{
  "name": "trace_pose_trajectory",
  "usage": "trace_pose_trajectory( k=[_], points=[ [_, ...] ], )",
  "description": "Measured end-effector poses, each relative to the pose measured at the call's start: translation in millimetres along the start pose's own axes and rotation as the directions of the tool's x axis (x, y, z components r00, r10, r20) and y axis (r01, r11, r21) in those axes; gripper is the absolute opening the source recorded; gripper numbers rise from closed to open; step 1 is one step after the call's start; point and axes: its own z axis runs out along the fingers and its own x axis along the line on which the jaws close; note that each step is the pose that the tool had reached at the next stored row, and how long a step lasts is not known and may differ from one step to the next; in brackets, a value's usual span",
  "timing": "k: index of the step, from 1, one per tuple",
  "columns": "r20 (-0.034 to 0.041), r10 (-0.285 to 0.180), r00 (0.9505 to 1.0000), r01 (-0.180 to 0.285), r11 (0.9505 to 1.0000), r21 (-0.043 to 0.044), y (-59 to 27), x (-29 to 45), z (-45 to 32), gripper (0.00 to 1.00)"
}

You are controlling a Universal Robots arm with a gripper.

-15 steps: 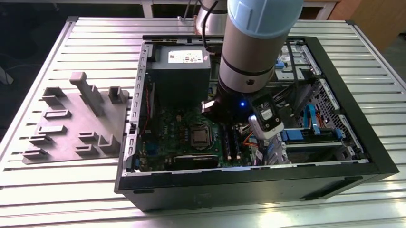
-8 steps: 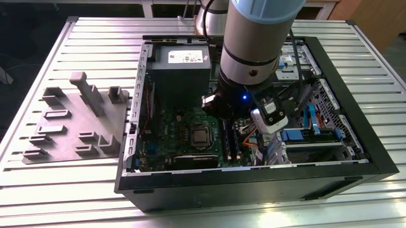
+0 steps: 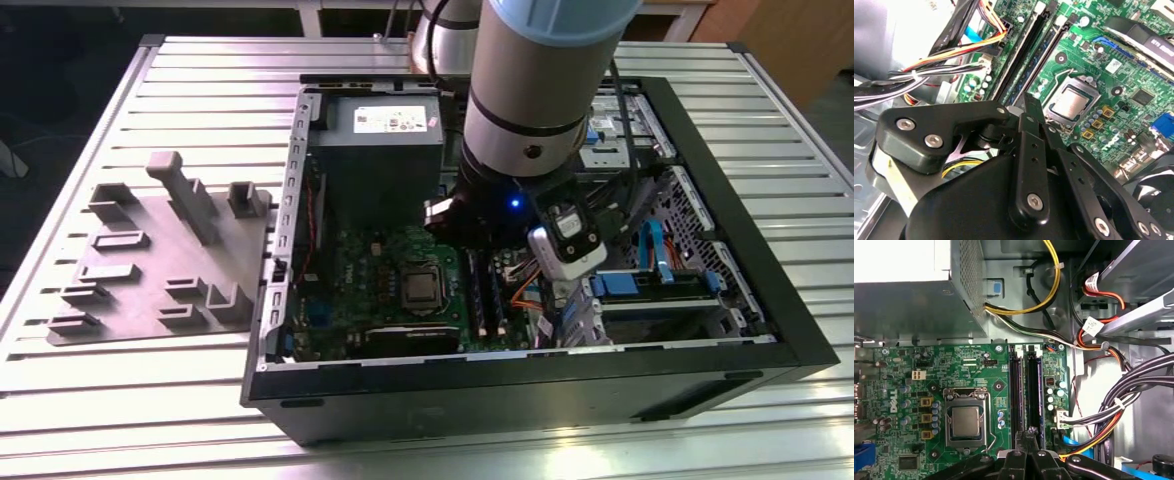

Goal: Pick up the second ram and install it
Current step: 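Press down the second ram until it locks into place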

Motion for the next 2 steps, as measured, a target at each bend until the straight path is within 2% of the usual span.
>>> trace_pose_trajectory(
  k=[2],
  points=[
    [0.0000,0.000,1.0000,0.000,1.0000,-0.0001,0.0,0.0,-0.1,0.10]
  ],
)
